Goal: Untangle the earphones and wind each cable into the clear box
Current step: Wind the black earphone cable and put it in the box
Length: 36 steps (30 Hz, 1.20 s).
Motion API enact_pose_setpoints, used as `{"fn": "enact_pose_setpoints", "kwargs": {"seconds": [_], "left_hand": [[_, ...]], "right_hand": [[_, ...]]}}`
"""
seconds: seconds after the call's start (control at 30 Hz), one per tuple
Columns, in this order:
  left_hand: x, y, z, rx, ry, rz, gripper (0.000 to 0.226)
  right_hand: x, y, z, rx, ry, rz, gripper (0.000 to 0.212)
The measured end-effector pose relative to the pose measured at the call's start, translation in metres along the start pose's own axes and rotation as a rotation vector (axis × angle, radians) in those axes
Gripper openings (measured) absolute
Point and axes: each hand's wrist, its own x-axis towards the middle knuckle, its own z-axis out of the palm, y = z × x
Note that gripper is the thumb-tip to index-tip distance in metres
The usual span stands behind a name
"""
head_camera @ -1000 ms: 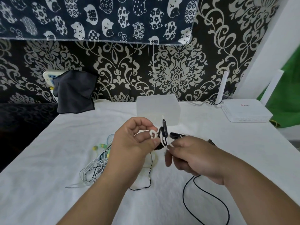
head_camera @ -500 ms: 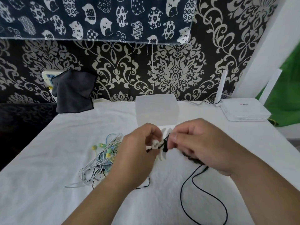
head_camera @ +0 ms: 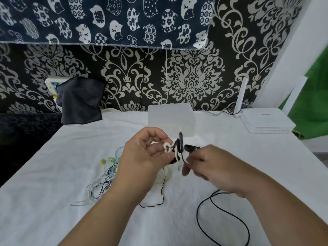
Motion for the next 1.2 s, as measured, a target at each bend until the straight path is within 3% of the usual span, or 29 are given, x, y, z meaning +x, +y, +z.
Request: {"fn": "enact_pose_setpoints", "kwargs": {"seconds": [0.13, 0.27, 0.4, 0.5, 0.6, 0.67, 0.8, 0.9, 1.03, 1.2], "left_hand": [[0.003, -0.004, -0.006, 0.244, 0.115, 0.021, 0.037], [0.000, -0.008, -0.004, 0.600, 0.129, 0.117, 0.043], [-0.005, -0.009, 0.003, 0.804, 0.015, 0.176, 0.043], [-0.006, -0.009, 0.005, 0.750, -0.080, 0.129, 0.042], [-0.005, -0.005, 0.006, 0.491, -0.173, 0.030, 0.041], [-0.004, -0.002, 0.006, 0.301, -0.234, -0.010, 0.040], [-0.003, 0.000, 0.006, 0.003, -0.222, -0.008, 0.033], [-0.001, -0.001, 0.003, -0.037, -0.047, 0.002, 0.036], [0.002, -0.003, -0.003, 0.142, 0.129, 0.009, 0.037], [0.000, -0.009, -0.004, 0.569, 0.134, 0.102, 0.044]], "right_hand": [[-0.005, -0.008, 0.002, 0.040, -0.120, -0.041, 0.033], [-0.010, -0.014, -0.003, 0.046, -0.085, -0.130, 0.028], [-0.013, -0.020, -0.006, 0.159, 0.059, -0.246, 0.024], [-0.012, -0.018, -0.016, 0.244, 0.277, -0.237, 0.030], [-0.008, -0.012, -0.021, 0.112, 0.468, -0.206, 0.031], [-0.005, -0.007, -0.020, 0.074, 0.506, -0.186, 0.030], [0.004, 0.004, -0.012, 0.072, 0.323, -0.033, 0.038], [0.003, 0.005, -0.003, -0.007, 0.081, 0.020, 0.036], [-0.004, -0.006, 0.001, 0.026, -0.132, -0.022, 0.034], [-0.009, -0.014, -0.005, 0.156, -0.097, -0.151, 0.026]]}}
